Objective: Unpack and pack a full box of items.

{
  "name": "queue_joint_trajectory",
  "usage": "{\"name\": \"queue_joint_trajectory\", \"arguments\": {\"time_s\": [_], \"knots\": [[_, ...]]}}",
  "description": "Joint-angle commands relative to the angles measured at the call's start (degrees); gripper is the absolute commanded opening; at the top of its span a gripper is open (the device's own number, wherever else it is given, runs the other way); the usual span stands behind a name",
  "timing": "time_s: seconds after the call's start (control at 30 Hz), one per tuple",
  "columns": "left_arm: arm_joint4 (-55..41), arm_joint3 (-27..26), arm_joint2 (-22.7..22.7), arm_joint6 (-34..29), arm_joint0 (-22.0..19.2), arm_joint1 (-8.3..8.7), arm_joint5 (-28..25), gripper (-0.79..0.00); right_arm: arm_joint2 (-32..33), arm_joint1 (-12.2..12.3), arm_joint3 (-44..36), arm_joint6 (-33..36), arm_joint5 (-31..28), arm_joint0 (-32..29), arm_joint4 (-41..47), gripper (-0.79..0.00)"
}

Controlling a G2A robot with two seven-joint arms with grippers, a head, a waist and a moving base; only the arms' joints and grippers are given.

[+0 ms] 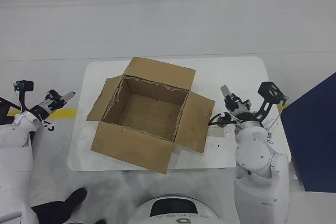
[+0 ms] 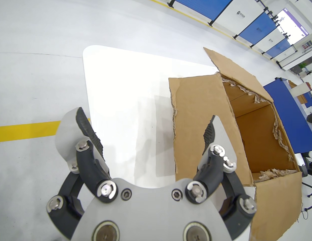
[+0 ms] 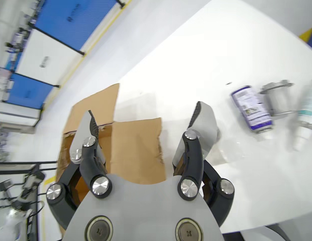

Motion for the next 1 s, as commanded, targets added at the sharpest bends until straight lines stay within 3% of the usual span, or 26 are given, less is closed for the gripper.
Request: {"name": "queue_joint_trajectory", "arguments": {"time_s": [0.0,0.37,0.43,0.6,0.77,0.97], "knots": [[0.0,0.0,0.0,0.0,0.0,0.0,0.0,0.0,-0.07,0.01,0.09,3.95,1.53,0.45,-4.9,0.0],[0.0,0.0,0.0,0.0,0.0,0.0,0.0,0.0,0.02,0.01,0.41,3.55,1.65,0.45,-5.03,0.0],[0.0,0.0,0.0,0.0,0.0,0.0,0.0,0.0,0.14,0.05,4.5,2.27,4.07,1.17,-7.5,0.0],[0.0,0.0,0.0,0.0,0.0,0.0,0.0,0.0,-1.45,0.54,13.96,10.7,8.64,6.16,-22.05,0.0],[0.0,0.0,0.0,0.0,0.0,0.0,0.0,0.0,-2.6,0.93,20.13,22.47,7.4,10.16,-34.43,0.0],[0.0,0.0,0.0,0.0,0.0,0.0,0.0,0.0,-2.12,0.65,26.29,29.65,9.49,15.06,-38.9,0.0]]}}
